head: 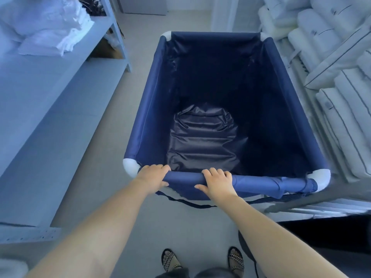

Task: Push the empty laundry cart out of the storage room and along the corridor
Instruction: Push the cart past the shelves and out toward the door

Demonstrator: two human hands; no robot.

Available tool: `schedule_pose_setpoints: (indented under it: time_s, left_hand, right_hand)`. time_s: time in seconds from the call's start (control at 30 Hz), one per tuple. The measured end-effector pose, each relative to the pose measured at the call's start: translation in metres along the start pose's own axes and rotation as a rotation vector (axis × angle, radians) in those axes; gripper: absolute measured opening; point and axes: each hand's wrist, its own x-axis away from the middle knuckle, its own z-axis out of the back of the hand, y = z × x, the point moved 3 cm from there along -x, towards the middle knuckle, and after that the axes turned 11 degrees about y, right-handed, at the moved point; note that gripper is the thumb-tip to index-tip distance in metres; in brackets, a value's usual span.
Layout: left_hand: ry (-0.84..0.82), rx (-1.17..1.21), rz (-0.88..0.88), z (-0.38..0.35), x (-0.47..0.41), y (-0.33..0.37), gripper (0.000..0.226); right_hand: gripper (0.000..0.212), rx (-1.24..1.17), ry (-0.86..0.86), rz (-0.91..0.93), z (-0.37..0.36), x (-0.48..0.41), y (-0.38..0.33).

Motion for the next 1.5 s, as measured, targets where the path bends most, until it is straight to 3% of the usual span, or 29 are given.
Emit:
schedule_pose_setpoints:
  time_s: [0.3, 0.43, 0.67, 1.17, 1.37, 1.5]
  left_hand:
    - [0.077, 0.018, -0.098, -0.006, -0.016, 0.016, 0.045]
    - [0.152, 0.088, -0.194, -0.013, -0.029, 0.049, 0.046]
    - [0.241, -0.035, -0.227, -0.016, -0.048, 0.048, 0.047]
    - [0.432, -0.04, 0.015, -0.001, -0.083, 0.075, 0.03]
    - [0.45, -0.056, 0.108, -0.004, -0.08, 0.098, 0.035]
    - [0.444, -0.047, 0.189, -0.006, -0.079, 0.116, 0.042]
  right_hand:
    - [0.055, -0.024, 0.018, -0.219, 0.005, 0.033, 0.076]
    - [0.049, -0.056, 0.058, -0.217, 0.006, 0.035, 0.094]
    - [0.047, 0.005, 0.136, -0.145, 0.001, 0.018, 0.105]
    - [0.036, -0.042, 0.338, 0.044, 0.013, -0.047, 0.14]
    - [0.04, -0.033, 0.381, 0.156, 0.015, -0.056, 0.164]
    - [0.039, -0.024, 0.315, 0.223, 0.013, -0.068, 0.183]
